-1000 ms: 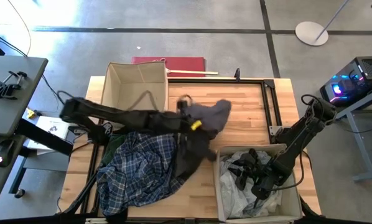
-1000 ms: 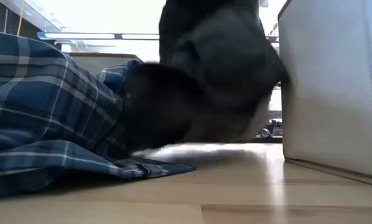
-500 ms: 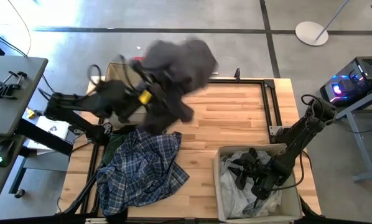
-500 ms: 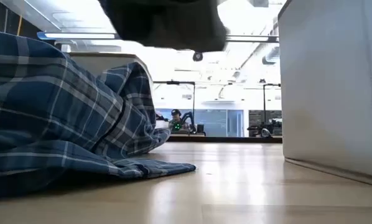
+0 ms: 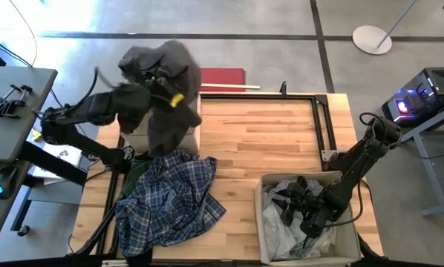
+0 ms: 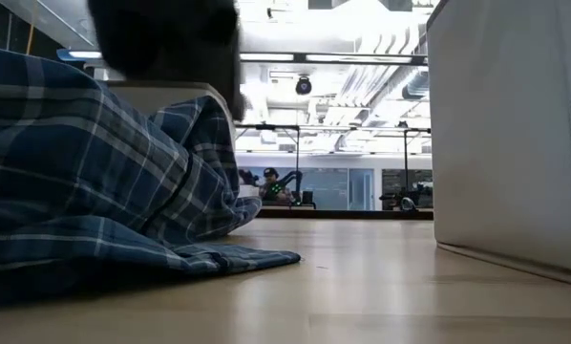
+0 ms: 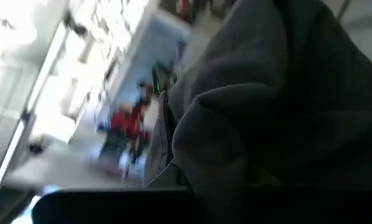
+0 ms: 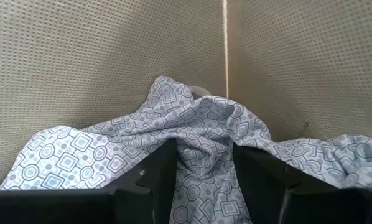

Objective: Sort clothes
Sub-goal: Put the brown pants into the top laundry bin

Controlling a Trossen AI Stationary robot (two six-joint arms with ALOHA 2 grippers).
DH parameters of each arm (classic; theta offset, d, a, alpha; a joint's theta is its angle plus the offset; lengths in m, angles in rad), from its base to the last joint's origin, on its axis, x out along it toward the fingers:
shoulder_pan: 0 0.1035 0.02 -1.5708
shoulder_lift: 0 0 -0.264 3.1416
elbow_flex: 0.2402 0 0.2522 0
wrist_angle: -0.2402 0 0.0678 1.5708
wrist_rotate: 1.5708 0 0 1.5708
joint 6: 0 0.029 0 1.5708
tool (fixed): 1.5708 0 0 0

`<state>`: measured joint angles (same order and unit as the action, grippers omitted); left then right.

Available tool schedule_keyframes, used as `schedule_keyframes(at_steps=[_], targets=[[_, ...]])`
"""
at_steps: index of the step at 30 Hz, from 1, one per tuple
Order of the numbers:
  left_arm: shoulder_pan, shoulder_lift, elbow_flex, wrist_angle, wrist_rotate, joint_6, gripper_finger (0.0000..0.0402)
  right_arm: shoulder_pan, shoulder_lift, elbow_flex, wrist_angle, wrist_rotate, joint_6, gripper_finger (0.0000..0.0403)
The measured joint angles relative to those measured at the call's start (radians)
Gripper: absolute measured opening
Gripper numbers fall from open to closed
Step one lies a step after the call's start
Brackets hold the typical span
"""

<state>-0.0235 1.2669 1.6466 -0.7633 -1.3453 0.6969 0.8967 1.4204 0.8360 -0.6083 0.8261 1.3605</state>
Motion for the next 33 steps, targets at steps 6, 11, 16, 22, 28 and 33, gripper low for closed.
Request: schedule_keyframes(at_steps=[6, 11, 16, 22, 28, 33], targets=[[0.102, -0.008, -0.073, -0.509, 0.021, -0.571, 0.0007, 0.000, 0.000, 0.000, 0.000, -0.001, -0.004, 0.0151], [0.184, -0.008, -0.215, -0.573, 0.319, -0.740, 0.0007, 0.000, 0.000, 0.000, 0.000, -0.001, -0.029, 0.0151], [0.334, -0.004, -0.411, -0.426, 0.510, -0.706, 0.0007, 0.000, 0.000, 0.000, 0.000, 0.000, -0.034, 0.0151], [0.508, -0.004, -0.651, -0.089, 0.698, -0.610, 0.0007, 0.000, 0.000, 0.000, 0.000, 0.000, -0.034, 0.0151], [0.598, -0.005, -0.855, 0.267, 0.646, -0.608, 0.0018, 0.000, 0.000, 0.000, 0.000, 0.001, -0.041, 0.0151], [0.642, -0.005, -0.943, 0.344, 0.720, -0.598, 0.0074, 0.000, 0.000, 0.000, 0.000, 0.002, -0.041, 0.0151]])
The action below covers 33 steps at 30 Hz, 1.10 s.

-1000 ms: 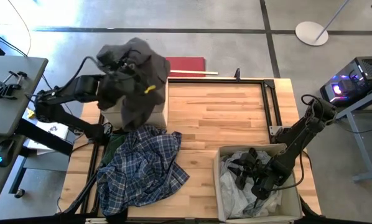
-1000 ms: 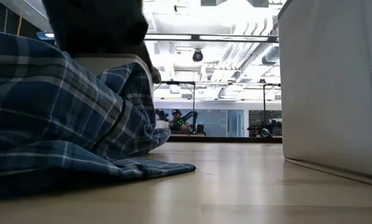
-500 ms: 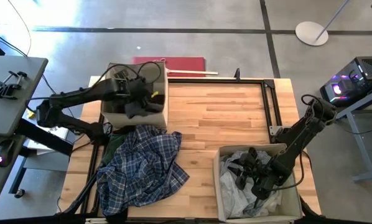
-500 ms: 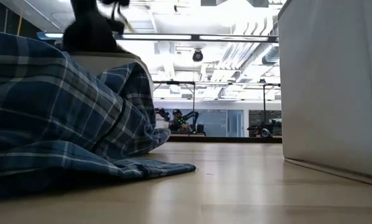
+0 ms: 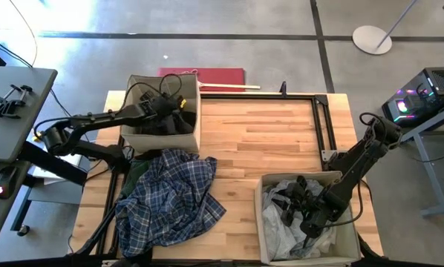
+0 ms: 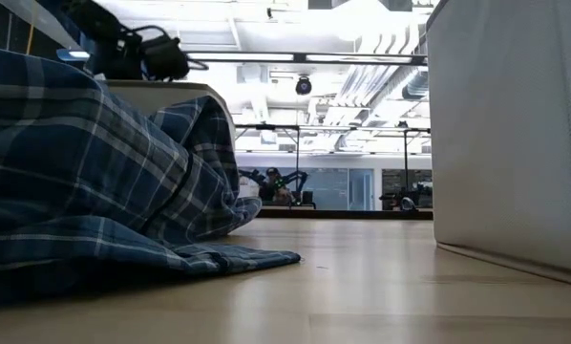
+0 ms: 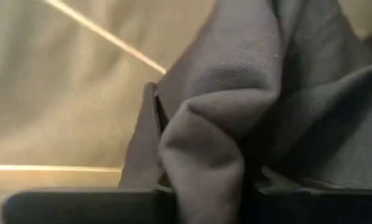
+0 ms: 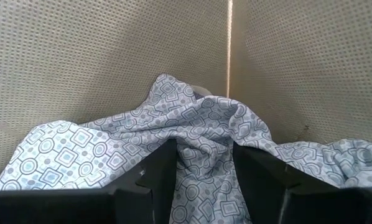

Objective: Sort clothes
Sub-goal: Put the brown pants into the top laundry bin

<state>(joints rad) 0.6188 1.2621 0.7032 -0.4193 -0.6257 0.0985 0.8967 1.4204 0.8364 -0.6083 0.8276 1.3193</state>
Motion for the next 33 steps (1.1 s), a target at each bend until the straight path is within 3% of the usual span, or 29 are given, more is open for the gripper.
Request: schedule_keyframes(at_steps=[4, 9, 15, 18, 22, 24, 26, 30, 33], targets=[[0.019, 0.000, 0.048, -0.131, 0.014, -0.036, 0.0154, 0.000, 0.000, 0.000, 0.000, 0.000, 0.000, 0.0151], [0.014, -0.015, 0.260, -0.354, 0.010, -0.094, 0.0233, 0.000, 0.000, 0.000, 0.001, 0.002, 0.007, 0.0151], [-0.026, -0.062, 0.506, -0.468, 0.023, -0.097, 0.0250, 0.000, 0.000, 0.000, 0.002, 0.002, 0.028, 0.0151], [-0.041, -0.094, 0.566, -0.534, 0.204, -0.115, 0.0243, 0.000, 0.000, 0.000, 0.002, 0.002, 0.042, 0.0151], [-0.044, -0.124, 0.540, -0.592, 0.612, -0.133, 0.0225, 0.000, 0.000, 0.000, 0.004, 0.002, 0.045, 0.0151], [-0.044, -0.129, 0.485, -0.595, 0.709, -0.132, 0.0211, 0.000, 0.000, 0.000, 0.005, 0.011, 0.046, 0.0151], [-0.042, -0.121, 0.414, -0.586, 0.696, -0.143, 0.0197, 0.000, 0.000, 0.000, 0.007, 0.029, 0.046, 0.0151], [0.001, -0.091, 0.240, -0.501, 0.573, -0.188, 0.0167, 0.000, 0.000, 0.000, 0.016, 0.044, 0.046, 0.0151], [0.045, -0.070, 0.136, -0.387, 0.585, -0.228, 0.0148, 0.000, 0.000, 0.000, 0.023, 0.045, 0.045, 0.0151]])
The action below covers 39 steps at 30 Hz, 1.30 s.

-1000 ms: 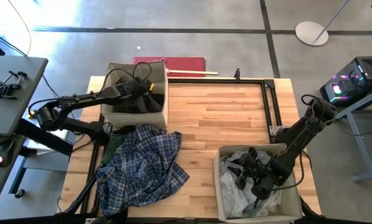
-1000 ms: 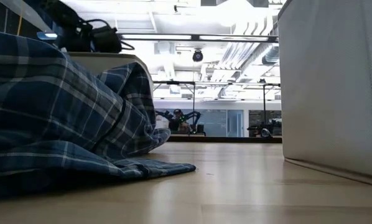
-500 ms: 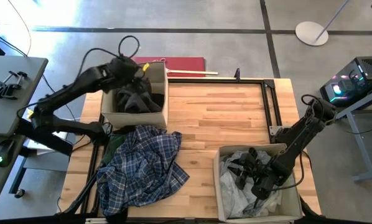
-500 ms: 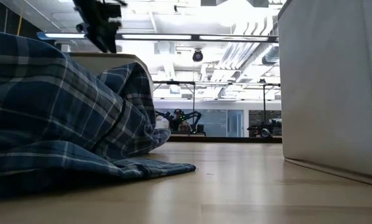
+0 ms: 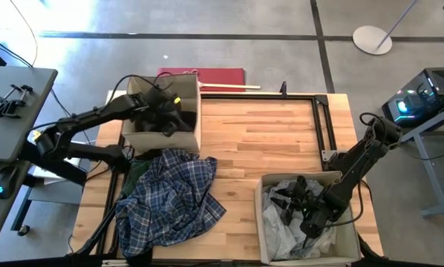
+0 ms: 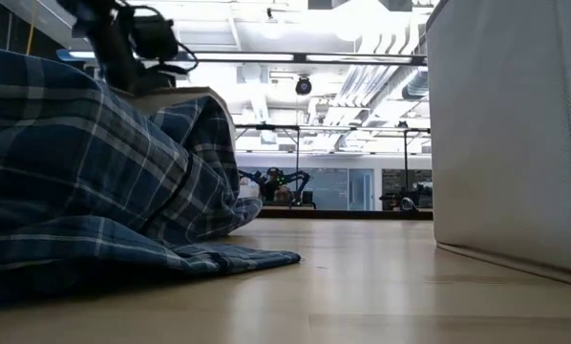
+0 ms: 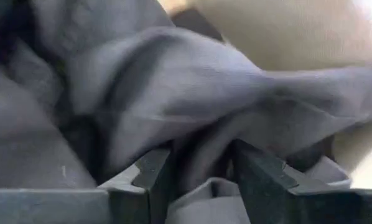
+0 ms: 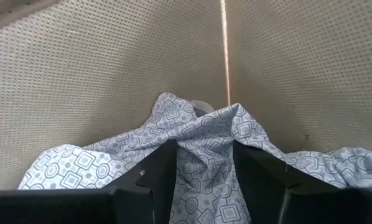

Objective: Sort clothes
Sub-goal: Put the brown pants into the top laundry bin, then put the blue shirt into the top laundry bin

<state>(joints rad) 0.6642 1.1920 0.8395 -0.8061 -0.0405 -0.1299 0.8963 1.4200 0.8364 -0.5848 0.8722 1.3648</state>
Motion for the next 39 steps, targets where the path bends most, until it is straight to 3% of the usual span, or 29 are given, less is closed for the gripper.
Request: schedule_keyframes(at_steps=[3, 7, 11, 19, 22, 30, 35, 39], targets=[[0.039, 0.015, -0.050, 0.110, 0.051, -0.018, 0.0134, 0.000, 0.000, 0.000, 0.001, 0.000, 0.000, 0.0151], [0.063, -0.002, -0.012, 0.109, 0.045, 0.004, 0.0122, 0.000, 0.000, 0.000, 0.002, 0.000, -0.001, 0.0151], [0.053, -0.051, 0.116, 0.069, 0.011, 0.019, 0.0115, 0.000, 0.000, 0.000, 0.006, -0.001, -0.003, 0.0151], [-0.021, -0.192, 0.411, -0.073, 0.037, 0.022, 0.0112, 0.000, 0.000, 0.000, 0.006, -0.008, -0.004, 0.0151], [-0.126, -0.256, 0.472, -0.106, 0.051, 0.054, 0.0110, 0.000, 0.000, 0.000, 0.006, -0.008, -0.004, 0.0151], [-0.618, -0.348, 0.468, -0.116, 0.009, -0.017, 0.0068, 0.000, 0.000, 0.000, 0.007, 0.011, -0.003, 0.0151], [-0.905, -0.261, 0.421, -0.120, -0.173, -0.099, 0.0039, 0.000, 0.000, 0.000, 0.022, 0.016, -0.004, 0.0151], [-1.076, -0.116, 0.415, -0.131, -0.238, -0.146, 0.0019, 0.000, 0.000, 0.000, 0.037, 0.016, -0.004, 0.0151]])
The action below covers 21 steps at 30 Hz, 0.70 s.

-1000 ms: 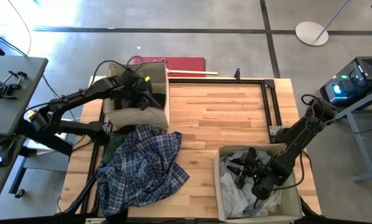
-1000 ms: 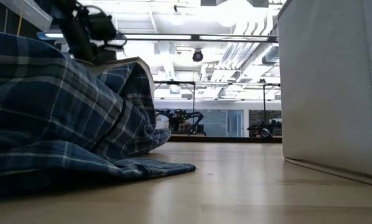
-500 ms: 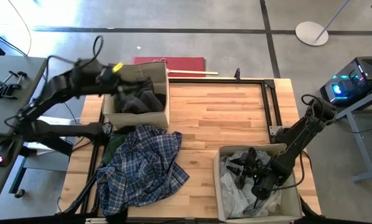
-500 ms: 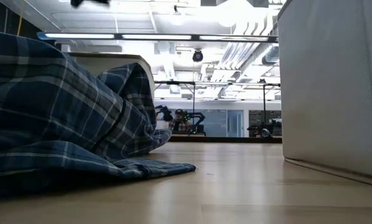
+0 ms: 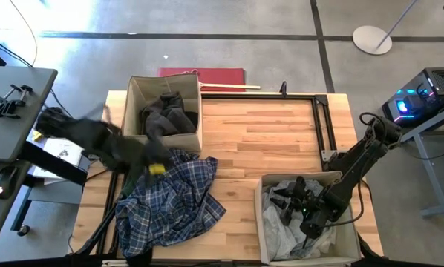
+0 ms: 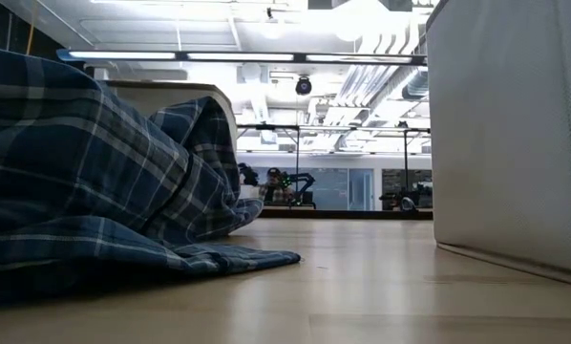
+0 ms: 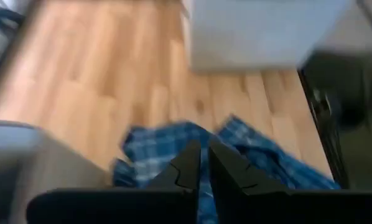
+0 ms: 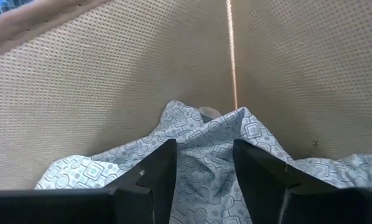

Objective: Sort clothes
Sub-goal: Put the blue shirt into the top laundry bin

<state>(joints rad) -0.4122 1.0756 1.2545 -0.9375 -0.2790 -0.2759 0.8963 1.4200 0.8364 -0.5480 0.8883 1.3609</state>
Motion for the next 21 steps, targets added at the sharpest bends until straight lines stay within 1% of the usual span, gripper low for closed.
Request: schedule_keyframes(at_steps=[2, 4, 6, 10, 13, 17, 21], targets=[[-0.065, 0.077, 0.000, -0.021, -0.003, -0.031, 0.0010, 0.000, 0.000, 0.000, 0.006, 0.000, 0.000, 0.0151], [-0.118, 0.152, 0.000, -0.066, -0.002, -0.095, 0.0003, 0.000, 0.000, 0.000, 0.008, 0.000, 0.000, 0.0151], [-0.159, 0.221, 0.000, -0.136, 0.017, -0.202, 0.0001, 0.000, 0.000, 0.000, 0.008, 0.000, 0.000, 0.0151], [-0.208, 0.349, 0.000, -0.286, 0.109, -0.447, 0.0003, 0.000, 0.000, 0.000, 0.008, 0.000, 0.000, 0.0151], [-0.235, 0.425, 0.000, -0.354, 0.128, -0.607, 0.0007, 0.000, 0.000, 0.000, 0.008, 0.000, -0.017, 0.0151], [-0.266, 0.494, 0.001, -0.348, 0.090, -0.712, 0.0039, 0.000, 0.000, 0.000, 0.008, 0.000, -0.034, 0.0151], [-0.272, 0.523, 0.001, -0.343, 0.064, -0.790, 0.0093, 0.000, 0.000, 0.000, 0.010, 0.000, -0.061, 0.0151]])
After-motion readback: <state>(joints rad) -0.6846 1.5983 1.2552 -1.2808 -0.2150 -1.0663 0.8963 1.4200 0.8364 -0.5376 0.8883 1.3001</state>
